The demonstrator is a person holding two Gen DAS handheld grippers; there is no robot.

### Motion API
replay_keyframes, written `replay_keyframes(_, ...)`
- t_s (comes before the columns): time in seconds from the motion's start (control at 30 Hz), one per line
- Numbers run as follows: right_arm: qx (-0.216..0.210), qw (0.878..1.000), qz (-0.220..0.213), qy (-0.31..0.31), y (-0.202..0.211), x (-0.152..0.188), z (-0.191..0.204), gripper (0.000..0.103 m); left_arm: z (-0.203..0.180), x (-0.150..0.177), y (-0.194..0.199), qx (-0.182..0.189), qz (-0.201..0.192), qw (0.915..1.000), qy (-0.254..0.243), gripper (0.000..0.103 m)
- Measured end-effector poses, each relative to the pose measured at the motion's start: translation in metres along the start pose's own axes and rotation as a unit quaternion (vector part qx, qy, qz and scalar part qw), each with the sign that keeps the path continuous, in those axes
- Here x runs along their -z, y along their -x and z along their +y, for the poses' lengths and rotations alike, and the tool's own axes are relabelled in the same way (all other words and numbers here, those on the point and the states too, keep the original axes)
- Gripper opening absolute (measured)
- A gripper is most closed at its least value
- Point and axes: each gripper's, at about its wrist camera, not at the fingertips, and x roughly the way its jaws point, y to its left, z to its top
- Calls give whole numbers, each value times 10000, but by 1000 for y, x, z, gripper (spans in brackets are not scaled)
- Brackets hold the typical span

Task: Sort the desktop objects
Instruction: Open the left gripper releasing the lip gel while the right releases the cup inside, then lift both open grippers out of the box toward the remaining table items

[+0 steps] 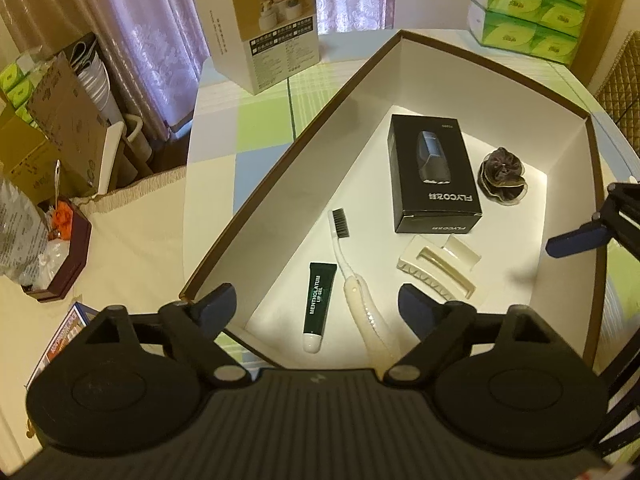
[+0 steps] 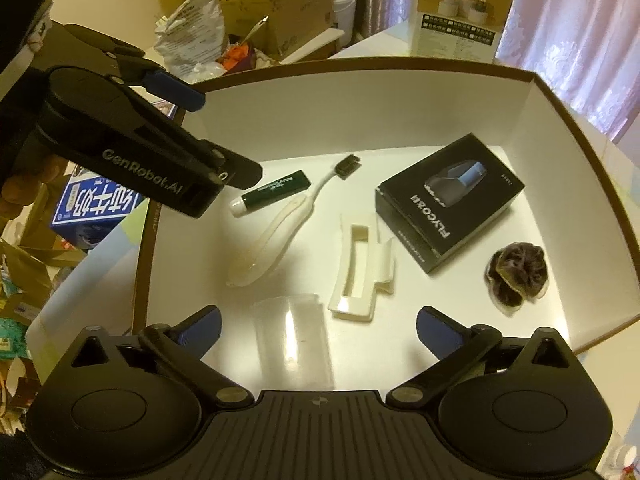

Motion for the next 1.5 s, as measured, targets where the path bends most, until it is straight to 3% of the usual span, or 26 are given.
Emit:
replay_keyframes(0.27, 165, 9997, -163, 70, 16, 1, -1, 101, -10, -1, 19, -25, -171, 9998, -102, 97)
replay_keyframes(0.73, 217, 9982, -541, 131, 56, 18, 2, 101, -29, 9, 56, -117, -401, 9990, -139, 98)
replay_keyframes(1.5, 50, 9954, -958, -20, 119, 82, -7, 101, -92, 40, 112, -273, -614, 9977, -69, 101)
